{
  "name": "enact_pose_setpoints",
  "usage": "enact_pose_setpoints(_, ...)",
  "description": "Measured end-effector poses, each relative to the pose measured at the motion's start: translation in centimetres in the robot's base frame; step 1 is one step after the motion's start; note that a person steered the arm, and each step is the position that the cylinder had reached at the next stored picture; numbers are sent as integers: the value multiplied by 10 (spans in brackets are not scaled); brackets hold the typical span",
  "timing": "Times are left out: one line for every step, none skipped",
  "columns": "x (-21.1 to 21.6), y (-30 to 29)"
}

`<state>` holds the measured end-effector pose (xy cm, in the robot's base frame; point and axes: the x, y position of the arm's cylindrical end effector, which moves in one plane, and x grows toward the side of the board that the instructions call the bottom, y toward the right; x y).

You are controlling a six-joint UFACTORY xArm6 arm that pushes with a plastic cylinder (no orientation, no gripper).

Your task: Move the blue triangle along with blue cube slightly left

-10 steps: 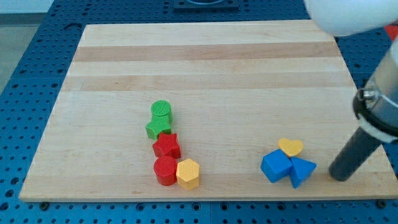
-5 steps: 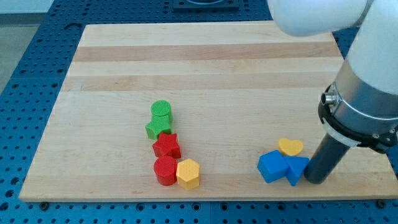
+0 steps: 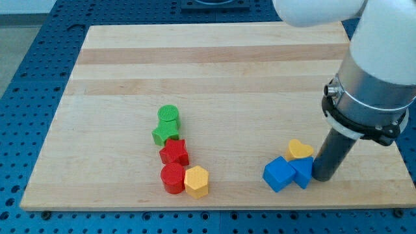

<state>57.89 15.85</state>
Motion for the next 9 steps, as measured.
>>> enact_pose_setpoints(0,-2)
enact_pose_setpoints(0,-2)
enact_pose_setpoints(0,-7)
enact_pose_setpoints(0,-13)
enact_pose_setpoints(0,-24)
enact_pose_setpoints(0,-34)
enact_pose_setpoints(0,-44)
enact_pose_setpoints(0,-49)
enact_pose_setpoints(0,-53)
